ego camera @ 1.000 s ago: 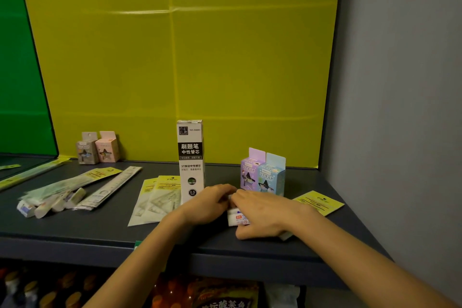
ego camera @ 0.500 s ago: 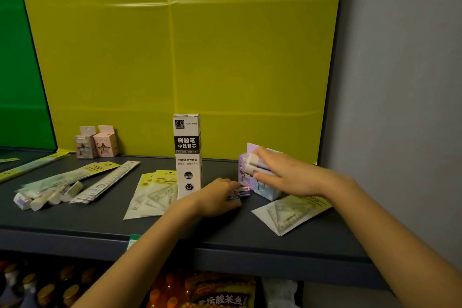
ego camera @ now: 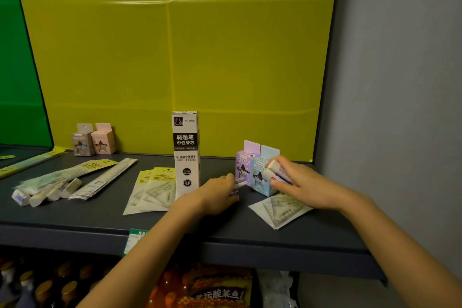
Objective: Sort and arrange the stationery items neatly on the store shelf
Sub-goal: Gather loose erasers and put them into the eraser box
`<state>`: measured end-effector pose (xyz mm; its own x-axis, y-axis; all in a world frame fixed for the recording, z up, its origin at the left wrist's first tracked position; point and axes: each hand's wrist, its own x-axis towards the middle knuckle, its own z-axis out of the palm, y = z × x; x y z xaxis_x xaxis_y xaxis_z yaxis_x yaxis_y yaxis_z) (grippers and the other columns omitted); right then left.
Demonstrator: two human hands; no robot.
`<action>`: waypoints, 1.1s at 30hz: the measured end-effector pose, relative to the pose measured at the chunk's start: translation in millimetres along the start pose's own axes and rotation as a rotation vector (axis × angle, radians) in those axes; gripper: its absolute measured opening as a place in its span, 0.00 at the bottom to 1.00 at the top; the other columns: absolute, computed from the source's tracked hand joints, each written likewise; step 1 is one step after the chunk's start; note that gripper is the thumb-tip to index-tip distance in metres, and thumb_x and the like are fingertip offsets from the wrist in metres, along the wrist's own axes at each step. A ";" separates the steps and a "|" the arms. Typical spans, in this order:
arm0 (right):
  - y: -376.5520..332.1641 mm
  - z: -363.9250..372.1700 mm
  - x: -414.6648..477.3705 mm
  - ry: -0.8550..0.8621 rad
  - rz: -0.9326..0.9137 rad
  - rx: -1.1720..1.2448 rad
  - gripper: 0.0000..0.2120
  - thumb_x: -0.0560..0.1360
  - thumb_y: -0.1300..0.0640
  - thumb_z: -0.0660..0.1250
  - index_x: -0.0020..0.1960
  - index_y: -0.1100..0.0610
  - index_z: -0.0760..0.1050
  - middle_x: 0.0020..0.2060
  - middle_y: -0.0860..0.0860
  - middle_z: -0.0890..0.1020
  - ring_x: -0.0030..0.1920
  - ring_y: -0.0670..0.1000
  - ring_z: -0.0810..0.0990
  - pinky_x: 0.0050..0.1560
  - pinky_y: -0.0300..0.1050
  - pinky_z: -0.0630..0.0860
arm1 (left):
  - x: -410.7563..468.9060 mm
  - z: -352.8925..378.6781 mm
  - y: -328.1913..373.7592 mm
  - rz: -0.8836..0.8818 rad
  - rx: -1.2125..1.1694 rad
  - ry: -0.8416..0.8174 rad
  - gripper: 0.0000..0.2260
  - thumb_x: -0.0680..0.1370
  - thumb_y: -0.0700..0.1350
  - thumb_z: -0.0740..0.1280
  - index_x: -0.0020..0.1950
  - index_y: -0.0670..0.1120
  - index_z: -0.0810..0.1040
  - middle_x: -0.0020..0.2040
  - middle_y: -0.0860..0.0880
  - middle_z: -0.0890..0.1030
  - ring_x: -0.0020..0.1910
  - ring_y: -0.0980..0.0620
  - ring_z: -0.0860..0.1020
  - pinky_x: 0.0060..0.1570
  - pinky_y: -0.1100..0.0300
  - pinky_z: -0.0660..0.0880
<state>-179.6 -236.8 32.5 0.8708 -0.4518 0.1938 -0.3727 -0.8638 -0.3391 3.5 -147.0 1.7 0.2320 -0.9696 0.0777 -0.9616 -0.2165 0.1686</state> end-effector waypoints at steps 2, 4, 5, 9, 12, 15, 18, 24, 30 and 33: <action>-0.9 1.0 -0.9 0.002 0.002 0.000 0.11 0.77 0.48 0.59 0.56 0.48 0.60 0.54 0.50 0.75 0.49 0.48 0.75 0.49 0.47 0.74 | -4.1 0.1 2.8 -0.004 -0.012 0.058 0.15 0.79 0.46 0.59 0.62 0.39 0.64 0.64 0.38 0.70 0.60 0.37 0.72 0.57 0.49 0.69; -2.9 1.7 -1.5 0.007 -0.004 -0.008 0.10 0.77 0.48 0.59 0.53 0.48 0.61 0.52 0.50 0.75 0.47 0.48 0.74 0.47 0.47 0.74 | -9.9 -1.6 5.4 -0.006 -0.067 0.117 0.14 0.79 0.45 0.58 0.61 0.39 0.64 0.63 0.38 0.68 0.59 0.36 0.73 0.56 0.47 0.69; -4.8 1.6 -1.8 0.018 -0.011 -0.014 0.09 0.77 0.47 0.59 0.52 0.50 0.62 0.50 0.51 0.75 0.45 0.49 0.74 0.46 0.47 0.73 | -13.5 -3.0 7.0 0.001 -0.098 0.141 0.13 0.79 0.46 0.58 0.60 0.39 0.64 0.63 0.39 0.69 0.58 0.36 0.73 0.55 0.48 0.69; -21.3 -1.9 -4.0 0.094 -0.070 0.014 0.09 0.77 0.46 0.57 0.49 0.52 0.64 0.42 0.50 0.74 0.38 0.46 0.71 0.37 0.41 0.67 | -36.9 -15.5 7.9 0.060 -0.211 0.268 0.11 0.79 0.45 0.58 0.57 0.40 0.64 0.59 0.40 0.71 0.54 0.40 0.73 0.49 0.53 0.67; -42.7 -4.1 -4.2 0.108 -0.148 0.064 0.06 0.77 0.45 0.57 0.46 0.46 0.63 0.41 0.47 0.75 0.40 0.46 0.75 0.36 0.39 0.69 | -66.2 -31.8 -4.1 0.114 -0.275 0.378 0.07 0.79 0.46 0.59 0.52 0.44 0.64 0.51 0.44 0.73 0.45 0.47 0.71 0.38 0.62 0.63; -72.7 -0.3 1.2 0.085 -0.217 0.140 0.10 0.76 0.45 0.58 0.50 0.50 0.66 0.45 0.49 0.78 0.42 0.46 0.79 0.44 0.45 0.76 | -103.6 -49.7 -25.5 0.102 -0.326 0.424 0.07 0.79 0.48 0.59 0.50 0.46 0.63 0.46 0.48 0.73 0.39 0.51 0.70 0.36 0.62 0.66; -107.6 11.6 15.0 0.054 -0.290 0.128 0.12 0.76 0.46 0.58 0.50 0.54 0.66 0.42 0.52 0.78 0.41 0.48 0.80 0.45 0.51 0.76 | -140.7 -63.3 -58.4 0.019 -0.348 0.461 0.08 0.78 0.48 0.60 0.49 0.46 0.63 0.39 0.53 0.70 0.33 0.56 0.68 0.35 0.59 0.66; -182.2 56.0 53.2 -0.014 -0.426 0.077 0.10 0.76 0.43 0.56 0.43 0.48 0.61 0.34 0.48 0.72 0.36 0.48 0.72 0.37 0.47 0.67 | -218.0 -70.7 -144.3 -0.196 -0.448 0.492 0.04 0.79 0.46 0.60 0.48 0.48 0.65 0.35 0.51 0.69 0.31 0.54 0.67 0.33 0.59 0.66; -278.7 112.6 82.5 -0.045 -0.497 0.049 0.13 0.77 0.42 0.55 0.42 0.50 0.60 0.31 0.48 0.67 0.34 0.50 0.69 0.37 0.50 0.65 | -313.9 -71.0 -236.6 -0.341 -0.465 0.531 0.09 0.78 0.45 0.60 0.40 0.49 0.62 0.31 0.50 0.65 0.25 0.58 0.64 0.28 0.61 0.63; -323.5 139.9 95.9 -0.049 -0.507 0.062 0.14 0.77 0.42 0.55 0.43 0.52 0.61 0.31 0.47 0.67 0.35 0.52 0.69 0.38 0.50 0.64 | -355.1 -73.3 -273.9 -0.401 -0.456 0.534 0.09 0.78 0.44 0.61 0.42 0.45 0.62 0.31 0.49 0.65 0.24 0.59 0.64 0.26 0.63 0.63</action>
<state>69.4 30.5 32.1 0.9517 0.0327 0.3053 0.1189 -0.9560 -0.2681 195.2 265.0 0.0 0.6959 -0.6177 0.3663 -0.6629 -0.3564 0.6584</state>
